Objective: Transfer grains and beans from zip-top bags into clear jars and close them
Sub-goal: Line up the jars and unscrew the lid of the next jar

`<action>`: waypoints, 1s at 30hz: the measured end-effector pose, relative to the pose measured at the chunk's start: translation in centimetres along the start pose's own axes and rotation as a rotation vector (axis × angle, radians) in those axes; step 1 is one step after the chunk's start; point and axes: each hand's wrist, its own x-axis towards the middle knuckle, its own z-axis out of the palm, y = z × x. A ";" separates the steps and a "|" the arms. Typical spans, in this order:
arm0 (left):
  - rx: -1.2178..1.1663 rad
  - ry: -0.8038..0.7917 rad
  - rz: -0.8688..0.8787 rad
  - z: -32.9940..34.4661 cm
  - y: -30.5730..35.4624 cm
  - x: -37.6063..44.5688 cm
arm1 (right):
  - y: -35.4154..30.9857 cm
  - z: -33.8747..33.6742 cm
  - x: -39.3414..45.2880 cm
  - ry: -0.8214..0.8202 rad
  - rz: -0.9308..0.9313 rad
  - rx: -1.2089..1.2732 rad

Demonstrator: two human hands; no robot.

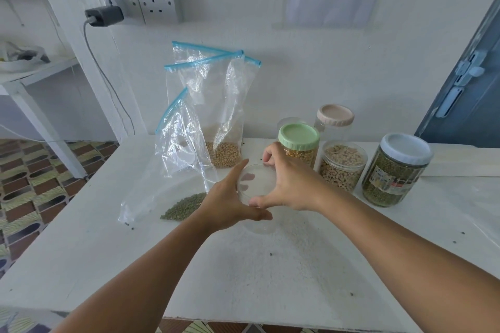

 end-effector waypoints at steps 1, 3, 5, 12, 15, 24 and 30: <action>0.006 0.004 0.002 0.0 0.1 0.0 | 0.2 -0.2 0.0 -0.012 -0.007 0.008; 0.019 0.013 0.009 0.2 0.1 0.0 | 0.4 -0.4 0.0 -0.035 -0.010 0.024; 0.013 0.021 0.005 0.3 0.1 -0.2 | 0.3 -0.6 -0.2 -0.067 -0.002 0.012; 0.004 0.020 0.006 0.4 -0.2 -0.2 | -1.3 0.5 0.5 0.020 0.055 -0.164; -0.008 0.028 0.000 0.4 -0.3 -0.1 | -1.4 0.9 0.7 0.049 0.044 -0.149; 0.022 0.024 0.000 0.4 -0.3 0.3 | 0.2 -0.4 1.2 -0.108 -0.020 -0.088; 0.002 0.023 0.016 0.4 -0.3 0.2 | 0.4 -1.3 1.6 -0.219 -0.049 -0.120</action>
